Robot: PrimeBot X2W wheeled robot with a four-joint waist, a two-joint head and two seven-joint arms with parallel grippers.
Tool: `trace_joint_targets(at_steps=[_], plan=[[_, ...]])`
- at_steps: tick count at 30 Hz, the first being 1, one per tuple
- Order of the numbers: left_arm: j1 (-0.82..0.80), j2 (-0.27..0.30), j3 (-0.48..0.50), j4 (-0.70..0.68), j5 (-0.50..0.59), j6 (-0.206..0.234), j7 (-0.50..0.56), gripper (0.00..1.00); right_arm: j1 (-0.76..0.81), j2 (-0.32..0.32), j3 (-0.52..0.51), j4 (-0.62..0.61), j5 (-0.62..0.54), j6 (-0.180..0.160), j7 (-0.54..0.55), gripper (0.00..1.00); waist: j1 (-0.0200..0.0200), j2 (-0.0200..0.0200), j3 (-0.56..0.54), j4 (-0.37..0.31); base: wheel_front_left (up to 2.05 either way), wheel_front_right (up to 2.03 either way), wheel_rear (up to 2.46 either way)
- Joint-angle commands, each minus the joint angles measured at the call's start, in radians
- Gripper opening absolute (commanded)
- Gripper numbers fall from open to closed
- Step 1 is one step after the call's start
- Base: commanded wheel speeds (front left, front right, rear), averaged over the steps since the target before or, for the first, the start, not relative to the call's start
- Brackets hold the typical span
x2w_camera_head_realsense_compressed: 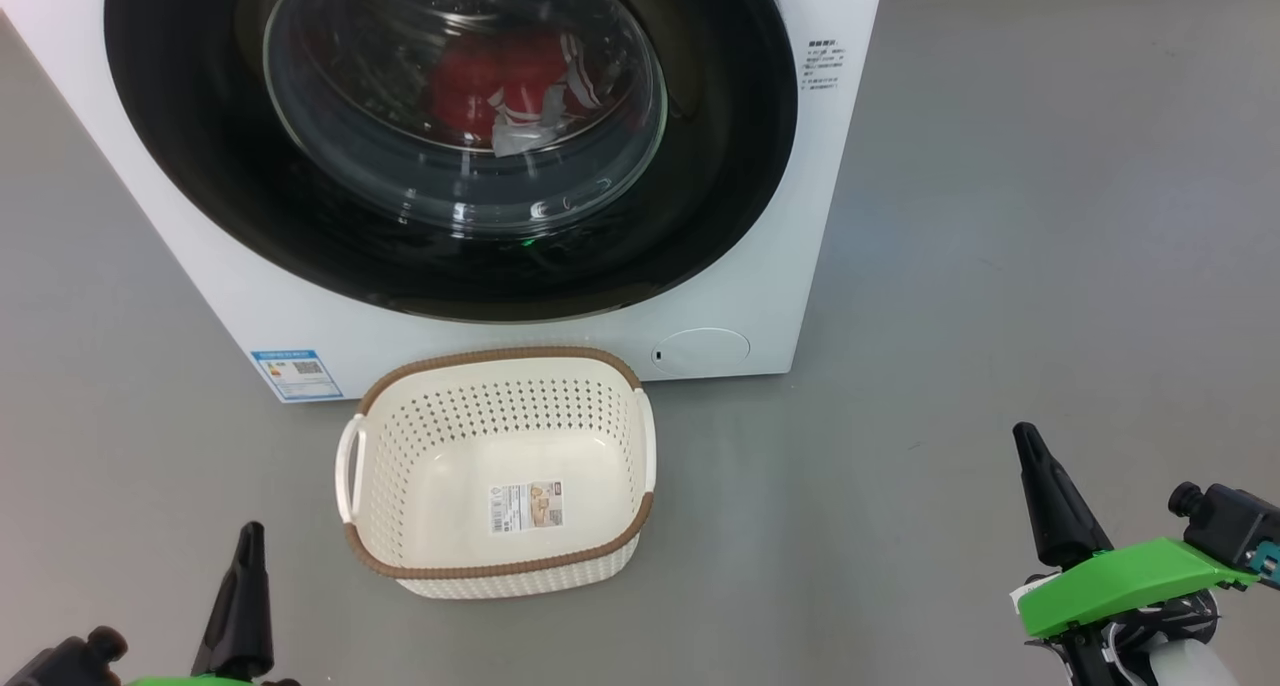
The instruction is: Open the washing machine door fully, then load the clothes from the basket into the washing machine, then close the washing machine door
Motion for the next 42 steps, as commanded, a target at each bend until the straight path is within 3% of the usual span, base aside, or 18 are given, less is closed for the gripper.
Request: trace_joint_targets(at_steps=[1, 42], plan=[[-0.038, 0.013, 0.023, -0.017, -0.027, -0.001, 0.006, 0.0, -0.015, -0.004, -0.001, -0.027, 0.028, -0.001, 0.007, 0.0, -0.0001, -0.0001, -0.001, 0.0, 0.0, 0.0, 0.0], [-0.068, -0.02, 0.082, 0.024, -0.41, -0.002, 0.121, 0.0, 0.01, 0.045, -0.064, -0.031, 0.433, -0.002, 0.127, 0.0, -0.0001, -0.0001, -0.029, 0.004, 0.0, 0.0, 0.0]])
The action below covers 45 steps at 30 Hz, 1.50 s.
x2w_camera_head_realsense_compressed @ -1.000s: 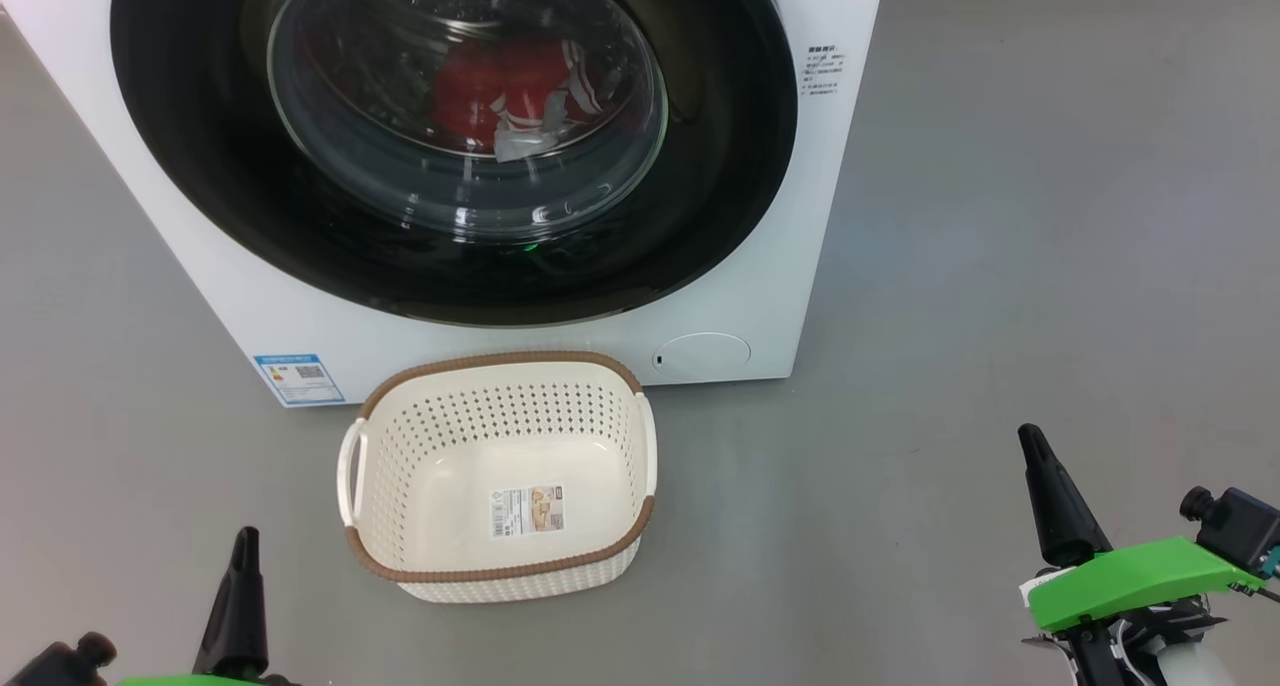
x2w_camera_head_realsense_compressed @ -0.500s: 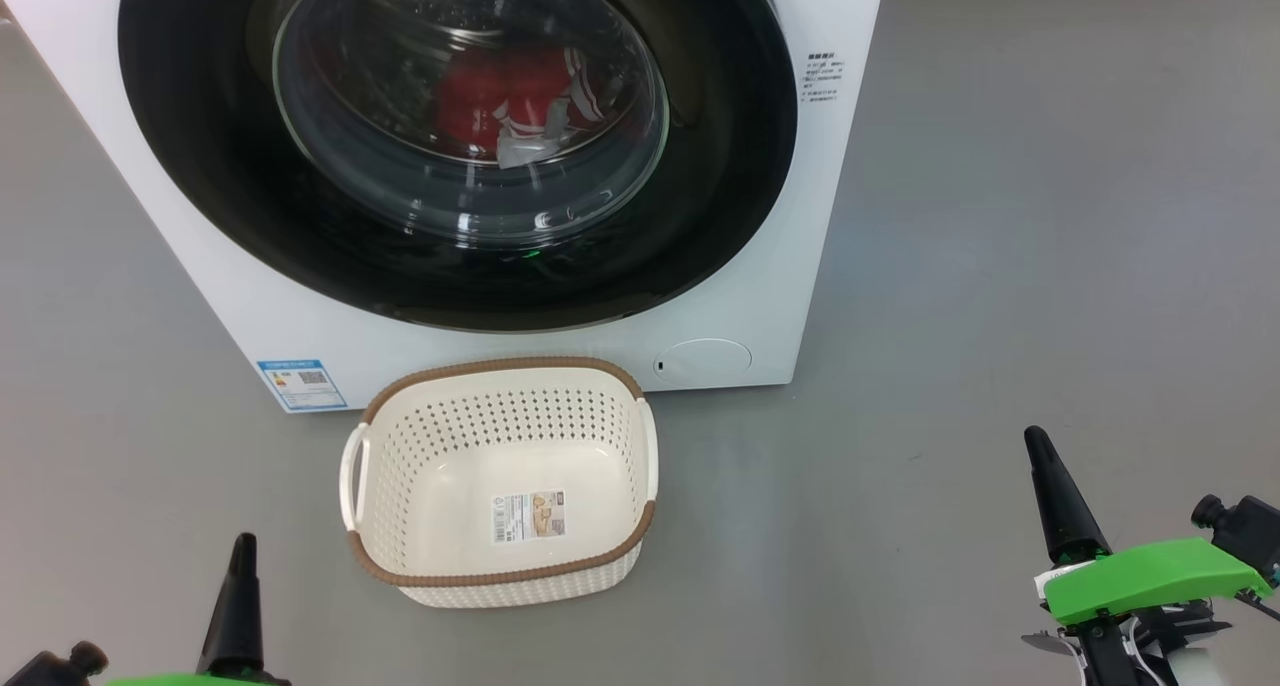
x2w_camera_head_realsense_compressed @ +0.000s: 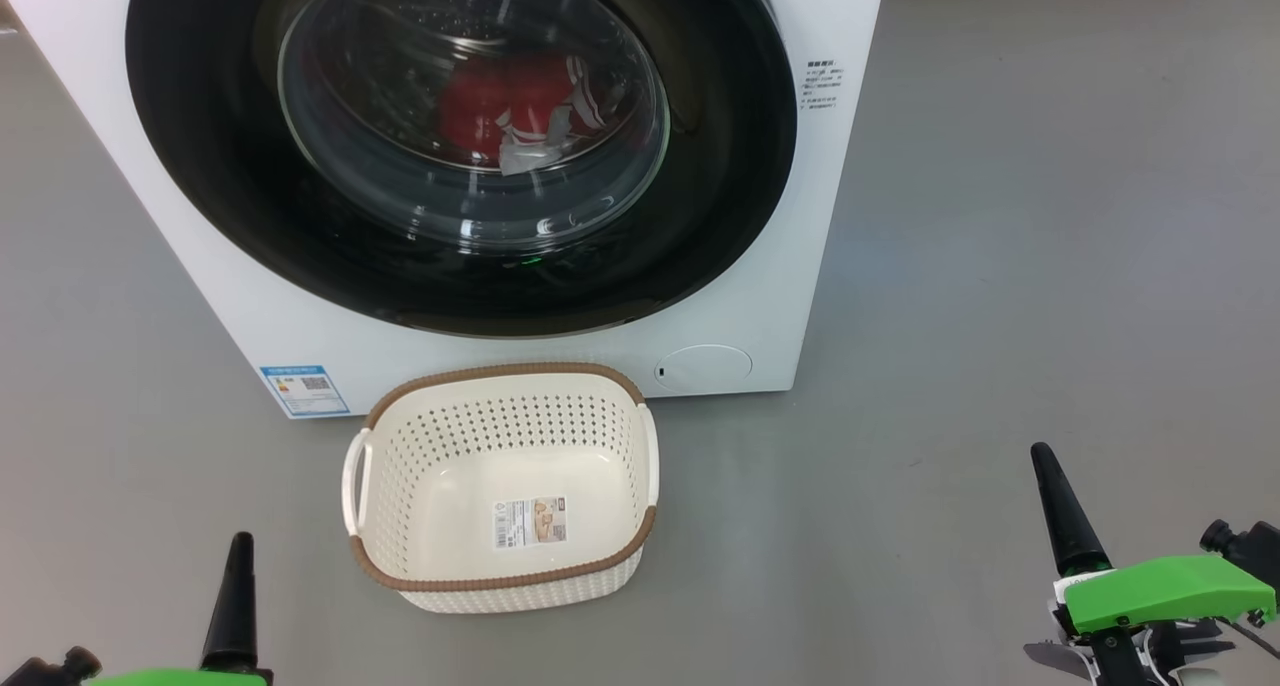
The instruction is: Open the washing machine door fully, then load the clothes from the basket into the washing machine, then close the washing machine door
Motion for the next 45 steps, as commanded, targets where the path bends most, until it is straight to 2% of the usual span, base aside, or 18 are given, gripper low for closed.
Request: trace_joint_targets(at_steps=[1, 29, 45], plan=[[-0.045, 0.011, 0.03, -0.016, -0.028, -0.002, 0.008, 0.0, -0.01, -0.001, 0.007, -0.029, 0.03, -0.001, 0.008, 0.0, -0.0001, 0.0, -0.001, 0.0, 0.0, 0.0, 0.0], [-0.067, -0.016, 0.077, 0.013, -0.296, -0.003, 0.094, 0.0, 0.007, 0.036, -0.04, -0.032, 0.315, -0.001, 0.095, 0.0, -0.0001, 0.0, -0.021, 0.003, 0.0, 0.0, 0.0], [-0.076, -0.028, 0.098, 0.025, -0.409, -0.003, 0.132, 0.0, 0.015, 0.053, -0.061, -0.033, 0.437, -0.002, 0.133, 0.0, -0.0001, 0.0, -0.03, 0.004, 0.0, 0.0, 0.0]])
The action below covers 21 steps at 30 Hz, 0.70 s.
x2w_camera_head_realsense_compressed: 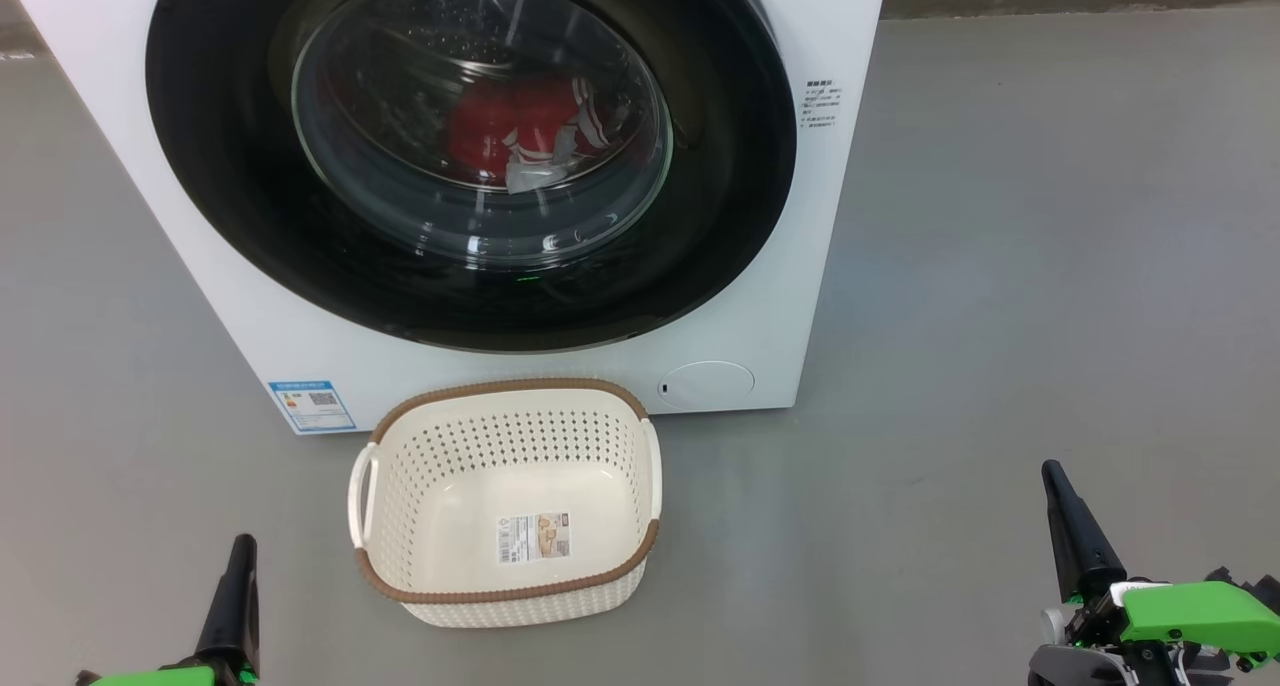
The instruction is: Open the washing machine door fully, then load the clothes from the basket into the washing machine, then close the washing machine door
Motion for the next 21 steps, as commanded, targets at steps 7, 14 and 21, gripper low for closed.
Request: trace_joint_targets(at_steps=[7, 14, 21], plan=[[-0.049, 0.011, 0.036, -0.017, -0.002, -0.003, 0.007, 0.0, -0.01, -0.001, 0.017, -0.03, 0.003, 0.002, 0.003, 0.0, 0.0, 0.0, 0.0, 0.0, 0.0, 0.0, 0.0], [-0.049, 0.01, 0.037, -0.017, -0.001, -0.003, 0.009, 0.0, -0.01, 0.0, 0.016, -0.03, 0.003, 0.002, 0.004, 0.0, 0.0, 0.0, 0.0, 0.0, 0.0, 0.0, 0.0], [-0.049, 0.009, 0.039, -0.017, 0.001, -0.003, 0.01, 0.0, -0.01, 0.001, 0.016, -0.03, 0.002, 0.002, 0.005, 0.0, 0.0, 0.0, 0.0, 0.0, 0.0, 0.0, 0.0]])
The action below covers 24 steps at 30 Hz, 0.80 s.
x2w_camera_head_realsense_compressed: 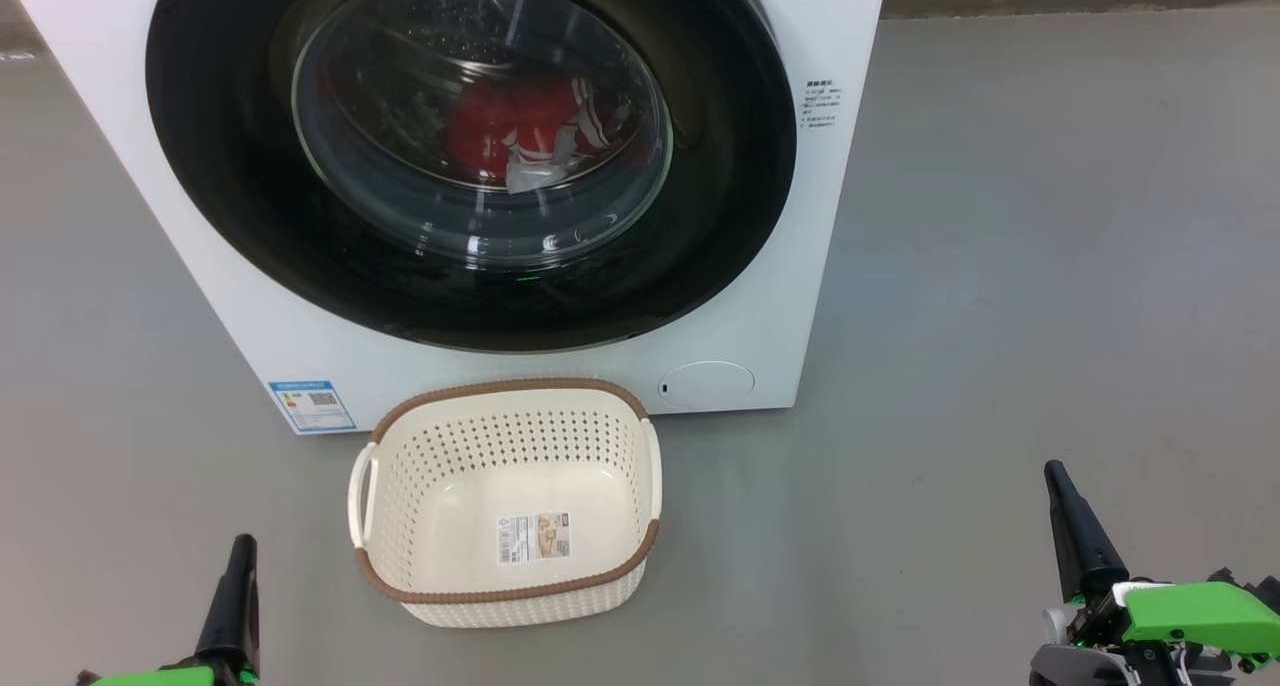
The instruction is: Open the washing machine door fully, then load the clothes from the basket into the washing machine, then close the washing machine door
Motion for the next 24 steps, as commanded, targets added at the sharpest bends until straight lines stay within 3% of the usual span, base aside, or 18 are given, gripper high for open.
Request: trace_joint_targets(at_steps=[1, 24], plan=[[-0.049, 0.012, 0.035, -0.018, 0.001, -0.003, 0.006, 0.0, -0.01, -0.001, 0.021, -0.03, 0.0, 0.002, 0.005, 0.0, 0.0, -0.0001, 0.0, 0.0, 0.0, 0.0, 0.0], [-0.049, 0.009, 0.039, -0.018, 0.004, -0.003, 0.009, 0.0, -0.01, 0.0, 0.019, -0.03, -0.001, 0.002, 0.006, 0.0, 0.0, -0.0001, 0.0, 0.0, 0.0, 0.0, 0.0]])
